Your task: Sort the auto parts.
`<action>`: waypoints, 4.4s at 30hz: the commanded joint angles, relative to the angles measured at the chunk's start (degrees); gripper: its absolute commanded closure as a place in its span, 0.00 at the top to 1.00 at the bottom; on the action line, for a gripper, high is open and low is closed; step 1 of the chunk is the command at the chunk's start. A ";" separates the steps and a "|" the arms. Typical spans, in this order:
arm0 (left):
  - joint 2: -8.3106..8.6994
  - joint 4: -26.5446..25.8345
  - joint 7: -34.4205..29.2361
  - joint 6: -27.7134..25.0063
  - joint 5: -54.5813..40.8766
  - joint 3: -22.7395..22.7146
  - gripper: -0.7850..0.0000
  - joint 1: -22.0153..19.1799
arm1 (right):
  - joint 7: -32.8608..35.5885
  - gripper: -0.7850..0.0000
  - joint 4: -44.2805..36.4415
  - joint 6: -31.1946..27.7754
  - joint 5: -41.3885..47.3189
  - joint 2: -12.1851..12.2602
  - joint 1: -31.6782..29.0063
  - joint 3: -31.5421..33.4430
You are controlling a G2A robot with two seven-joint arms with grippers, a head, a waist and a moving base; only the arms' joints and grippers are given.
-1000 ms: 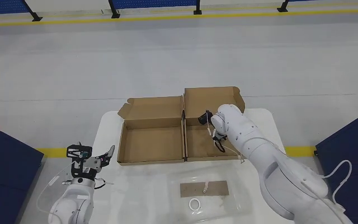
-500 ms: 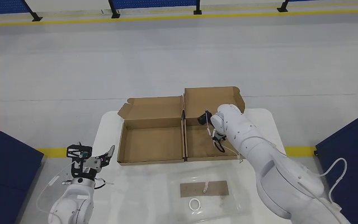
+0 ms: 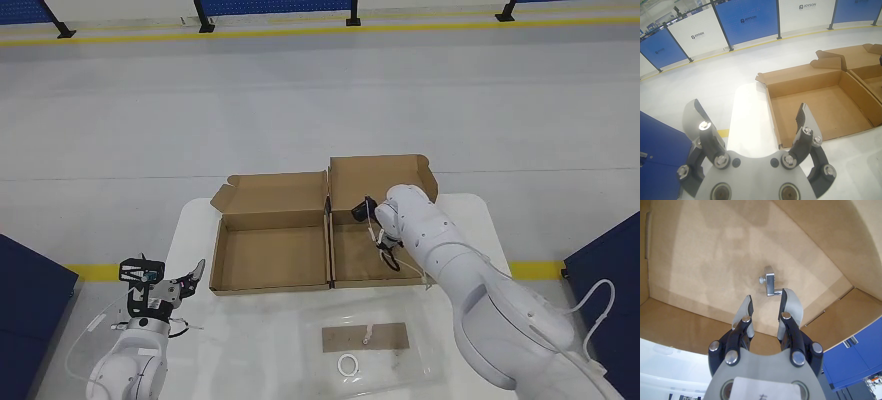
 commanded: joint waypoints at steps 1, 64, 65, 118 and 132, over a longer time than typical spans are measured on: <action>0.00 0.00 0.00 0.00 0.00 0.00 1.00 0.00 | -0.09 1.00 0.21 0.06 -0.01 -0.09 0.26 0.16; 0.00 0.00 0.00 0.00 0.00 0.00 1.00 0.00 | 27.25 1.00 -70.67 -3.17 13.17 19.40 -8.00 4.73; 0.00 0.00 0.00 0.00 0.00 0.00 1.00 0.00 | 27.25 1.00 -72.72 -3.17 13.32 20.62 -8.91 5.06; 0.00 0.00 0.00 0.00 0.00 0.00 1.00 0.00 | 24.88 1.00 -90.29 -5.55 15.85 32.72 -11.83 -14.21; 0.00 0.00 0.00 0.00 0.00 0.00 1.00 0.00 | 22.88 1.00 -86.43 -7.54 14.81 31.70 -12.72 -17.49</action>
